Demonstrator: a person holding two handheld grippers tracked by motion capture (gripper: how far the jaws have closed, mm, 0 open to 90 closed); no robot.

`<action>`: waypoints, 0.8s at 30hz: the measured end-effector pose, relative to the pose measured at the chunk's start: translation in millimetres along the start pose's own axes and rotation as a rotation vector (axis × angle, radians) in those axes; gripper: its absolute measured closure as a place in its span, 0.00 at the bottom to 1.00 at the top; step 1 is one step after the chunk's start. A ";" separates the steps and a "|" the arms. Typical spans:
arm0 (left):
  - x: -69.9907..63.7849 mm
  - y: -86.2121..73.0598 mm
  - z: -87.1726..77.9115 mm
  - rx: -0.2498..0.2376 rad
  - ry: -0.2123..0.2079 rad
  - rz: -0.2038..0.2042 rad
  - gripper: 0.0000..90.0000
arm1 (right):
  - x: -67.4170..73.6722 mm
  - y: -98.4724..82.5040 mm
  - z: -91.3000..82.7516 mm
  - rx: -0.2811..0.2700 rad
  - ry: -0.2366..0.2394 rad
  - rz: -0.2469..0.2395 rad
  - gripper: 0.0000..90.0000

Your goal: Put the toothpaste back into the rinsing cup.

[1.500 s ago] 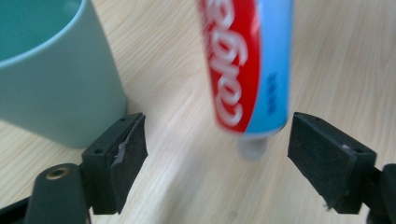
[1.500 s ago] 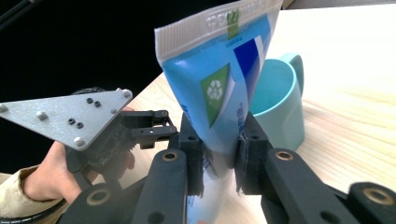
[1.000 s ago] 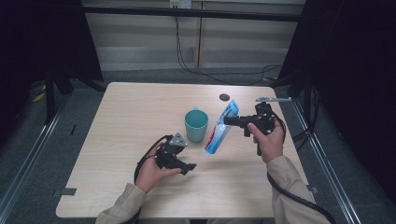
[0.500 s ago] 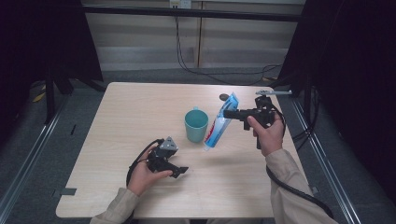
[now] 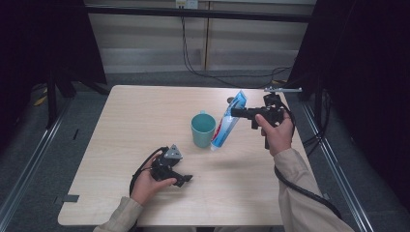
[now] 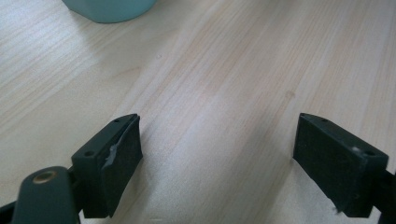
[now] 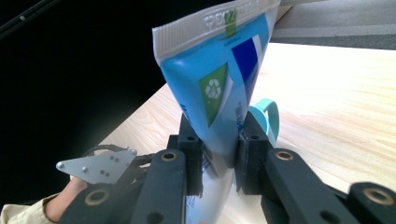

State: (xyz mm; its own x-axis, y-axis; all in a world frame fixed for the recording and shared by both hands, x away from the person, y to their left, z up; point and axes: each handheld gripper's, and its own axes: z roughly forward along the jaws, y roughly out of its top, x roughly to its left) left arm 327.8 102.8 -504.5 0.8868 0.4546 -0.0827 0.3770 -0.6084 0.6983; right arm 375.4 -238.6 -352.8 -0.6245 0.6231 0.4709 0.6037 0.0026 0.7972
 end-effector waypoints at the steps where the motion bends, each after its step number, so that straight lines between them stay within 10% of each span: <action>1: -0.1 -0.3 -0.2 0.000 -0.001 -0.002 0.17 | -0.1 0.7 0.0 -0.001 0.000 -0.001 0.84; 9: -1.6 -2.8 0.0 0.018 0.003 0.081 0.13 | 0.1 9.4 2.3 -0.006 -0.004 -0.003 0.84; 24: -1.2 -8.4 0.8 -0.035 -0.005 0.071 0.11 | 4.6 27.3 6.5 -0.017 -0.009 -0.018 0.84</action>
State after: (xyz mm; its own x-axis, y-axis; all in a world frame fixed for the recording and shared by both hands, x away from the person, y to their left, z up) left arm 323.8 106.8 -510.9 0.9124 0.4079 -0.0351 0.3034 -0.6161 0.7269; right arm 392.2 -230.6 -331.3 -0.6306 0.6299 0.4534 0.5843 0.0008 0.8115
